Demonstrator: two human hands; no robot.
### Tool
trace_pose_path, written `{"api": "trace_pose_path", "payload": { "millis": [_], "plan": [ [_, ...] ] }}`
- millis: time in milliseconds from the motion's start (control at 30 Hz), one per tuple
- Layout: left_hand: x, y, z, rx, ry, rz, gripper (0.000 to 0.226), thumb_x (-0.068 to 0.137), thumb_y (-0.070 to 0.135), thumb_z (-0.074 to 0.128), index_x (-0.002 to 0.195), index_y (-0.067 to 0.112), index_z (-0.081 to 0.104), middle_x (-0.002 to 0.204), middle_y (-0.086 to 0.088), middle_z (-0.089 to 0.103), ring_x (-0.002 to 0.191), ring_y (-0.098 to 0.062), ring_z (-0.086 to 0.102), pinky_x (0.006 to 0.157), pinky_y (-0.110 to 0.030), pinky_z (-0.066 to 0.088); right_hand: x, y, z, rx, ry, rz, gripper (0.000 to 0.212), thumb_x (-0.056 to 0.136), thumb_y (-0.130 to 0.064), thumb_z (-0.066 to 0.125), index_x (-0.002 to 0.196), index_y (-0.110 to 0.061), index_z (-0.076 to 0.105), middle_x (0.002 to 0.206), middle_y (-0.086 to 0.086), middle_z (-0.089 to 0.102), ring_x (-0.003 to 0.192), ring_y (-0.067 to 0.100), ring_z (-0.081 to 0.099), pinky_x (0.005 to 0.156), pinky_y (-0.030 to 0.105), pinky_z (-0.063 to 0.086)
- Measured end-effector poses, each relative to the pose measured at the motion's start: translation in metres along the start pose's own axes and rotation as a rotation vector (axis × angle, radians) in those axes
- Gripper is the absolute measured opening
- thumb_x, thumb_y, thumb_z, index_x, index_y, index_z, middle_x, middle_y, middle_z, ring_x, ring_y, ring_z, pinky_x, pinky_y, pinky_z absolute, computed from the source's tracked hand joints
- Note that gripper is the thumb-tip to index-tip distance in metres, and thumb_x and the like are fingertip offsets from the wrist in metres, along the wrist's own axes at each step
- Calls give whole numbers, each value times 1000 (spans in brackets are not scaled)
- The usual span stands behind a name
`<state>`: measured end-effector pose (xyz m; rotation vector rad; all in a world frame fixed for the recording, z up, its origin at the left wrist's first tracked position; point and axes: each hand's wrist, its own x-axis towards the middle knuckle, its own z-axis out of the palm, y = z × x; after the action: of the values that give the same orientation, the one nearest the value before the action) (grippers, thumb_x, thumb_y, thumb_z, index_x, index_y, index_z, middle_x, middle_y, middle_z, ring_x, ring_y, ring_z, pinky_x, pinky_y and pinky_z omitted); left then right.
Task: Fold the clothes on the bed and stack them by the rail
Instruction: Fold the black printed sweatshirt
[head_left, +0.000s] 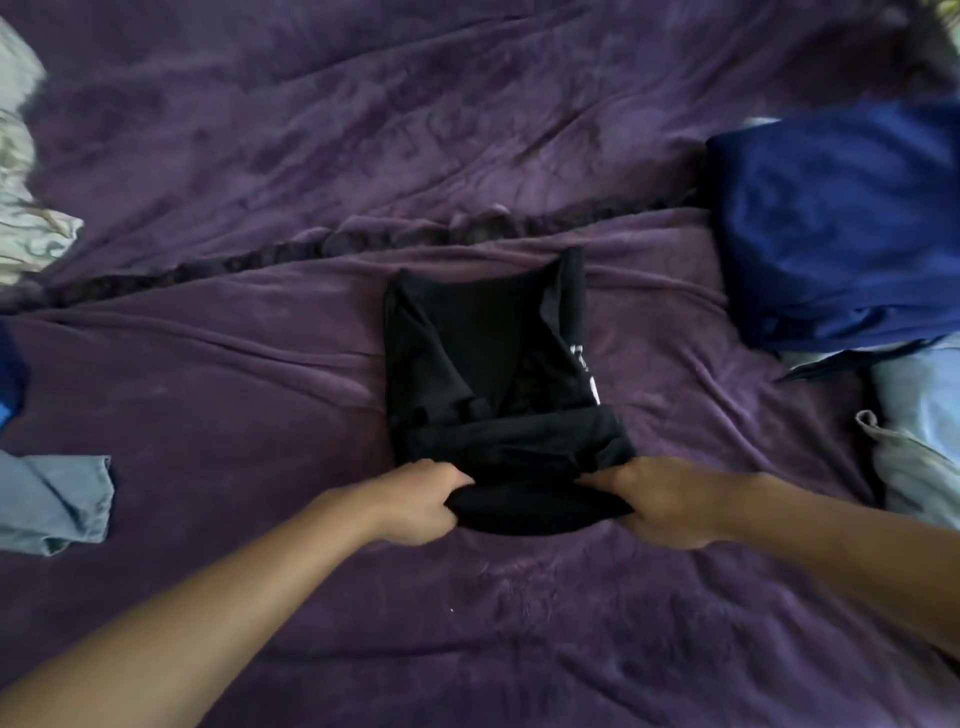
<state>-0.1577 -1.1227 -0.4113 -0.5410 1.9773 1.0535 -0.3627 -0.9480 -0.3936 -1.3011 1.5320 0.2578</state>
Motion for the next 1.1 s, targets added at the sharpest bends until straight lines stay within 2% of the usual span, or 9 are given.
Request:
{"api": "trace_pose_path", "payload": {
  "millis": [67,167,267,333,467,567,767,933,1100],
  "plan": [
    [-5,-3,-43,-133,5,-38,14,74,6,54,73,19,60,74,-1,66,70,-16,61,58,-26,43,0,-7,-46,134,-6,8,23,86,-13,50,102,-24,62,72,-17,58,58,-20,52,58,1,38],
    [8,-17,-108,-356,252,-53,13,68,9,64,80,13,67,72,4,64,68,-12,56,60,-24,41,25,-1,-118,256,187,59,20,81,-1,53,67,-15,57,52,-5,58,40,0,50,44,17,42],
    [45,-37,-156,-474,579,-32,17,73,10,69,88,17,69,80,6,66,78,-13,59,64,-23,44,69,14,-163,428,443,104,21,81,1,56,71,-17,59,50,2,55,38,7,48,40,19,40],
    [77,-53,-171,-525,729,-110,20,76,17,71,95,18,66,91,-1,66,89,-19,60,70,-26,44,103,28,-175,546,589,139,9,82,-5,63,84,-13,64,60,7,57,45,10,52,52,25,45],
    [117,-76,-161,-620,735,-259,69,70,42,79,129,20,50,127,-3,56,112,-21,54,96,-34,45,150,49,-164,584,734,321,83,67,-36,85,138,-19,45,115,1,61,101,16,59,92,28,48],
    [127,-83,-144,-603,832,-273,85,63,48,82,135,25,42,135,0,51,120,-21,51,100,-34,43,165,55,-134,727,931,390,101,63,-49,83,145,-25,30,132,1,56,117,20,54,95,24,40],
    [124,-64,-120,-478,1106,-141,49,88,27,65,129,11,44,132,-11,53,122,-29,49,98,-34,39,174,37,-99,753,1073,476,69,73,-52,72,127,-25,40,117,6,63,108,34,58,87,38,45],
    [93,-35,-98,-438,1216,-20,43,92,20,59,130,7,43,132,-14,53,122,-30,49,97,-32,36,137,30,-77,889,1201,363,44,76,-39,74,109,-25,49,96,-10,62,97,20,61,85,34,47],
    [62,24,-71,-430,1221,124,41,91,19,61,128,9,45,129,-9,56,119,-26,51,92,-22,34,59,35,-40,901,1342,323,43,77,-38,74,111,-30,48,91,-20,60,94,13,61,86,35,48]
  ]
}}
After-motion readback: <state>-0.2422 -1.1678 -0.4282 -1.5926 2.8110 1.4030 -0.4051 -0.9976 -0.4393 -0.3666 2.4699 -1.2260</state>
